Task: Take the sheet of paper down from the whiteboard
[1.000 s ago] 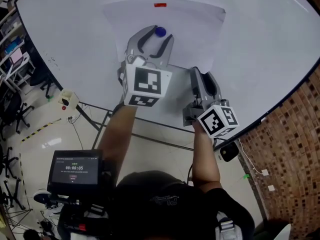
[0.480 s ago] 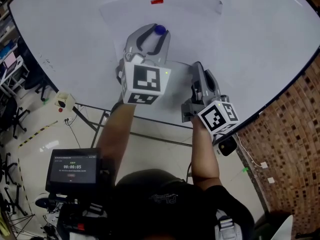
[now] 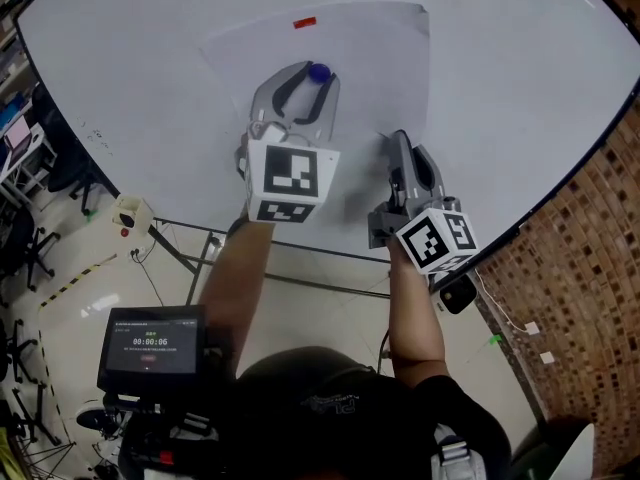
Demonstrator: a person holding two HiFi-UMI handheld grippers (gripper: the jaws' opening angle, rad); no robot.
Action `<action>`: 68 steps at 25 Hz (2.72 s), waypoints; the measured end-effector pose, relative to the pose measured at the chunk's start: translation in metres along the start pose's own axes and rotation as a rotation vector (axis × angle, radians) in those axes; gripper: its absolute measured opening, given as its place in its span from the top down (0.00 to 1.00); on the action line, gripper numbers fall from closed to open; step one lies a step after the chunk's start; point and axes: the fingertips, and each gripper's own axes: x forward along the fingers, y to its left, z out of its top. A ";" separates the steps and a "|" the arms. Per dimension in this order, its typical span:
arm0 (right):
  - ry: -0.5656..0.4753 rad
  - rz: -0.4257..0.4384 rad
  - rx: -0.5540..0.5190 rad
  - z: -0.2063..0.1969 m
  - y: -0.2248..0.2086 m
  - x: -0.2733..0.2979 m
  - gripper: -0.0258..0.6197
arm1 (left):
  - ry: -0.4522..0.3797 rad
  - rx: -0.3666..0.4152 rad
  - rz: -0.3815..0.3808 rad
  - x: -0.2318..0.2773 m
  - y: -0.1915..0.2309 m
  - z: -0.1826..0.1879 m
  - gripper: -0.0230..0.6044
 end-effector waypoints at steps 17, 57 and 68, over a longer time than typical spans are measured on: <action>-0.028 -0.198 -0.195 0.002 0.009 -0.011 0.94 | -0.105 -0.141 0.077 -0.084 0.082 0.012 0.77; 0.100 -0.215 -0.440 -0.024 0.047 -0.008 0.94 | 0.035 -0.251 0.014 -0.080 0.065 -0.056 0.77; 0.109 -0.222 -0.475 -0.026 0.049 -0.007 0.94 | 0.041 -0.254 0.020 -0.079 0.065 -0.059 0.77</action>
